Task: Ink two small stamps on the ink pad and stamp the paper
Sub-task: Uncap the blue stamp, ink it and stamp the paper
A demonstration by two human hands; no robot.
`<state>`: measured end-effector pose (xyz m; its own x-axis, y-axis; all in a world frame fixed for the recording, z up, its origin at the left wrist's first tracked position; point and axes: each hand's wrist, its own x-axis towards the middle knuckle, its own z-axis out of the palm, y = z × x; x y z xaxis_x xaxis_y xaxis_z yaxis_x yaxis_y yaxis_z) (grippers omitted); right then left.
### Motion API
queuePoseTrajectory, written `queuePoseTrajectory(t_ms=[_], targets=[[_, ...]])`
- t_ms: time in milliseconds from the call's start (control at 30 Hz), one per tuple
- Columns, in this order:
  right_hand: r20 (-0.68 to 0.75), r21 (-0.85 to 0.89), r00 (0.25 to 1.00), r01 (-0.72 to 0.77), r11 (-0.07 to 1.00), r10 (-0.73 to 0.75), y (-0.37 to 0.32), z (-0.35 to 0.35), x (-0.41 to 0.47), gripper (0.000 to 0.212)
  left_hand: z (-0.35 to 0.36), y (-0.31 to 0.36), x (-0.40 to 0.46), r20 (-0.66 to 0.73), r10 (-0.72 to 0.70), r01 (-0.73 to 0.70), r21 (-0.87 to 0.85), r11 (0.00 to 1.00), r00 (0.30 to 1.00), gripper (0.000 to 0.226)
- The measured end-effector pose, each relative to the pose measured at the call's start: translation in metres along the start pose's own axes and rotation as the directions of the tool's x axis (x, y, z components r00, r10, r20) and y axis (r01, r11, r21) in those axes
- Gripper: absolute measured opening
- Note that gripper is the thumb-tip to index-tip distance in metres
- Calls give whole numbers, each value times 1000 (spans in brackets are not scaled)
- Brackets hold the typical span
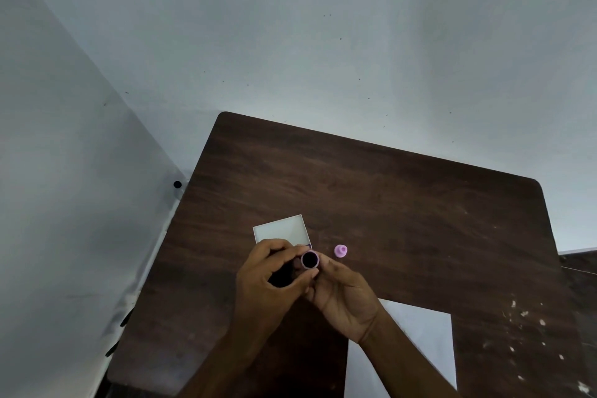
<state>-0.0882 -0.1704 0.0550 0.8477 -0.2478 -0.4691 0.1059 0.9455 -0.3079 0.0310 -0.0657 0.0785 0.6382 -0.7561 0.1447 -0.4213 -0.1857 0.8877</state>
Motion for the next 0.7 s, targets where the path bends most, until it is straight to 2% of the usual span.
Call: queuePoseTrajectory(t_ms=[100,300,533,633,700], targets=[[-18,79,999,-47,996,48,2,-5,0,39,-1,0,0,6,-10,10,0,1000,1000,40],[-53,75,997,-50,996,54,4,-4,0,43,-3,-1,-2,26,-8,8,29,1000,1000,44],[-17,92,999,-33,995,34,4,-3,2,45,-3,-3,0,14,-16,16,3,1000,1000,38],[-4,53,1000,-29,998,29,4,-7,4,45,0,-5,0,7,-20,20,-14,1000,1000,37],[-40,-37,999,-11,999,10,3,-9,6,41,1,-11,-1,18,-32,33,-32,999,999,38]])
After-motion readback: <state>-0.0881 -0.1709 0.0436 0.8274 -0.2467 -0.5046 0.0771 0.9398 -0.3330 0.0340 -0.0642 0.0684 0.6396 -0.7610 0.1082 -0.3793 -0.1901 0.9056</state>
